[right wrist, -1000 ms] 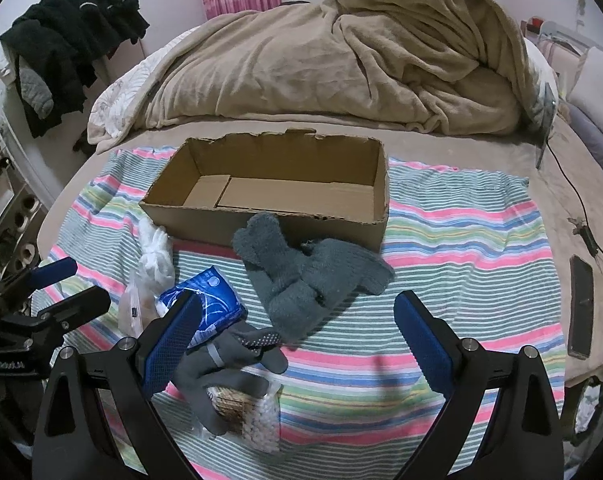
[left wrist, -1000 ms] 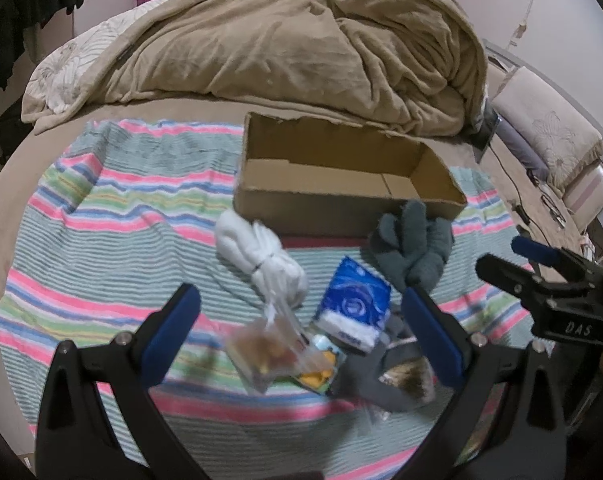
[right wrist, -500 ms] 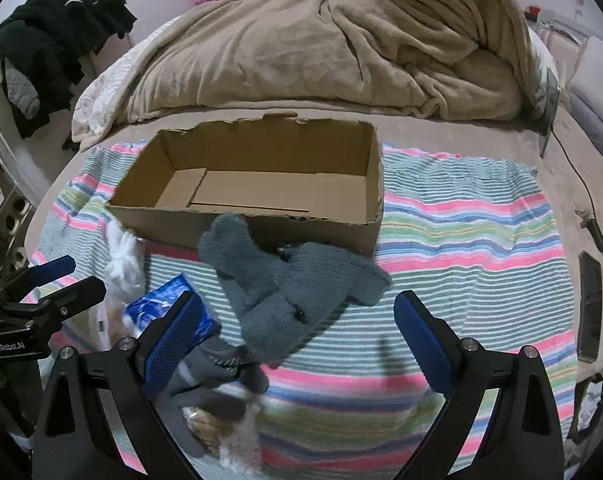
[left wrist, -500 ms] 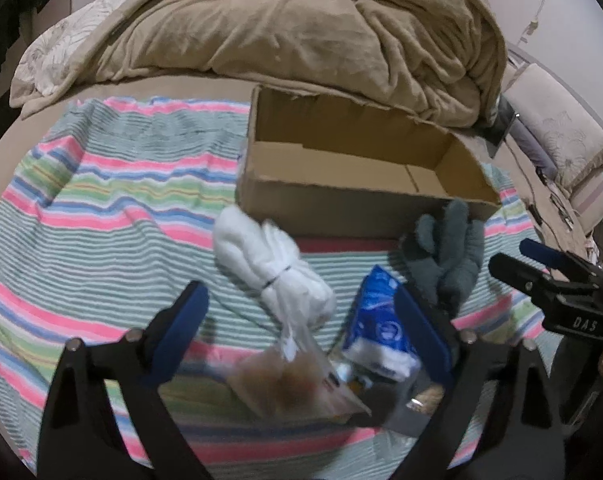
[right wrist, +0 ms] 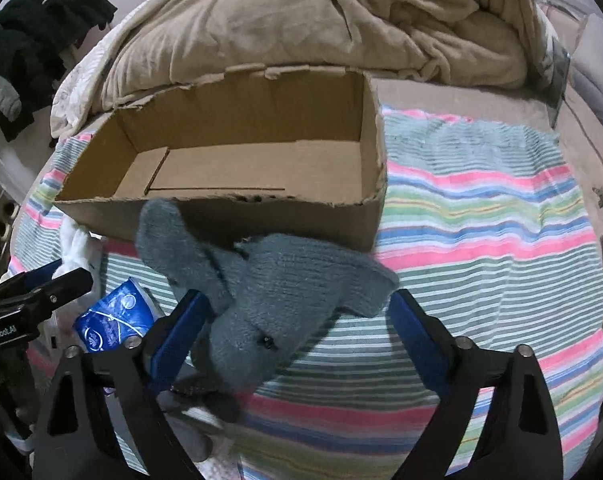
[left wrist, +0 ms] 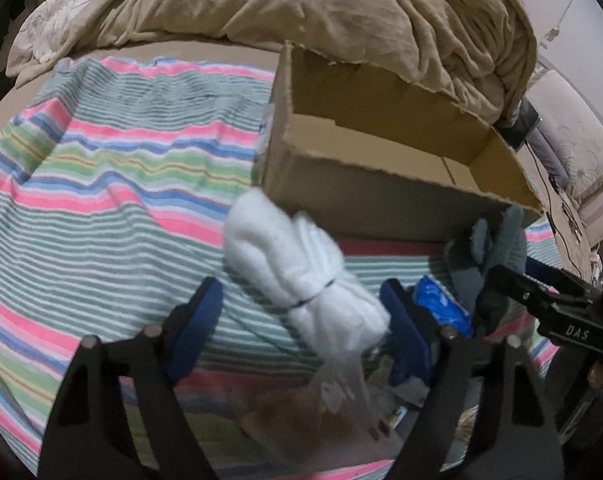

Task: Organize objects
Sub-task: 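Grasp the white sock bundle with the left tool while the right tool grasps the grey knit gloves, then carry both items over the cardboard box and open both tools to drop them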

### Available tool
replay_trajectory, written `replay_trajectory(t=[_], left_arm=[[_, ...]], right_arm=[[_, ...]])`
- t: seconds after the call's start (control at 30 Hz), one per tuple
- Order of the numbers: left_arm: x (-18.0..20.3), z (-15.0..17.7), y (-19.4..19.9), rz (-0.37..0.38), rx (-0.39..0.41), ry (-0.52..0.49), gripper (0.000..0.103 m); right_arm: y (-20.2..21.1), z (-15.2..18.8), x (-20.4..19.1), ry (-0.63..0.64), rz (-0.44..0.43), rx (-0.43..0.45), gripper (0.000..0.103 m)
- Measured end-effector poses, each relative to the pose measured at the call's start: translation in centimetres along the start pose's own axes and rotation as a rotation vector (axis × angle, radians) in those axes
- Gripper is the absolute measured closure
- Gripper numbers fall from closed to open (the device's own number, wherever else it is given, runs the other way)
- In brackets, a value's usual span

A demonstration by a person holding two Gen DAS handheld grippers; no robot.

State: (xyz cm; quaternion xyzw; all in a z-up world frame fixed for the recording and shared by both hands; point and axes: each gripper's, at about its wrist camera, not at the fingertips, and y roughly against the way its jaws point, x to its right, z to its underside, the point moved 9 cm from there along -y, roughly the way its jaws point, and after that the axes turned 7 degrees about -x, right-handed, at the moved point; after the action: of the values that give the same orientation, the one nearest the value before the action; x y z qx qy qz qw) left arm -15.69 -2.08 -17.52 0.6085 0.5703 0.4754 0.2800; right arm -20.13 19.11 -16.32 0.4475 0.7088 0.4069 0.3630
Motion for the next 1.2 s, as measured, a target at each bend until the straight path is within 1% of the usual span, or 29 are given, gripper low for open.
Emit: replay_trajectory(t=[0.07, 0.1, 0.13, 0.17, 0.23, 0.3, 0.33, 0.37, 0.4, 0.5, 0.73, 0.93, 1.2], left_arm=[[0.1, -0.1, -0.1, 0.006, 0.01, -0.005, 0.027], [0.2, -0.1, -0.2, 0.007, 0.013, -0.01, 0.031], [0.2, -0.2, -0.2, 0.011, 0.013, -0.012, 0.034], [0.3, -0.2, -0.3, 0.016, 0.014, -0.011, 0.035], [0.3, -0.3, -0.3, 0.021, 0.023, -0.013, 0.046], [0.3, -0.3, -0.3, 0.038, 0.028, 0.0, 0.048], [0.3, -0.3, -0.3, 0.041, 0.031, 0.001, 0.049], [0.3, -0.3, -0.3, 0.044, 0.033, 0.001, 0.05], [0.3, -0.3, -0.2, 0.049, 0.036, 0.002, 0.053], [0.5, -0.2, 0.0, 0.061, 0.044, 0.004, 0.058], [1.3, 0.1, 1.7, 0.086, 0.072, -0.011, 0.061], [2.0, 0.2, 3.9, 0.082, 0.106, -0.03, 0.061], [3.1, -0.7, 6.9, 0.075, 0.164, -0.061, 0.061]], right_arm=[[-0.3, 0.0, -0.3, 0.007, -0.008, -0.003, 0.012], [-0.5, 0.1, -0.5, 0.01, -0.015, -0.006, 0.016], [-0.7, 0.2, -0.6, 0.012, -0.019, -0.01, 0.017], [-0.9, 0.2, -0.6, 0.012, -0.023, -0.014, 0.019], [-1.0, 0.3, -0.9, 0.012, -0.033, -0.011, 0.024], [-0.8, 0.3, -1.0, 0.017, -0.043, -0.003, 0.032], [-0.7, 0.3, -1.1, 0.022, -0.049, 0.0, 0.034], [-0.5, 0.4, -1.2, 0.025, -0.056, 0.007, 0.039], [-0.4, 0.4, -1.2, 0.026, -0.066, 0.014, 0.042], [0.0, 0.4, -1.3, 0.029, -0.086, 0.029, 0.048], [2.1, 0.3, -1.3, 0.025, -0.089, 0.072, 0.05], [4.3, 0.2, -1.3, 0.037, -0.085, 0.115, 0.05], [7.5, -0.9, -1.4, 0.055, -0.086, 0.18, 0.05]])
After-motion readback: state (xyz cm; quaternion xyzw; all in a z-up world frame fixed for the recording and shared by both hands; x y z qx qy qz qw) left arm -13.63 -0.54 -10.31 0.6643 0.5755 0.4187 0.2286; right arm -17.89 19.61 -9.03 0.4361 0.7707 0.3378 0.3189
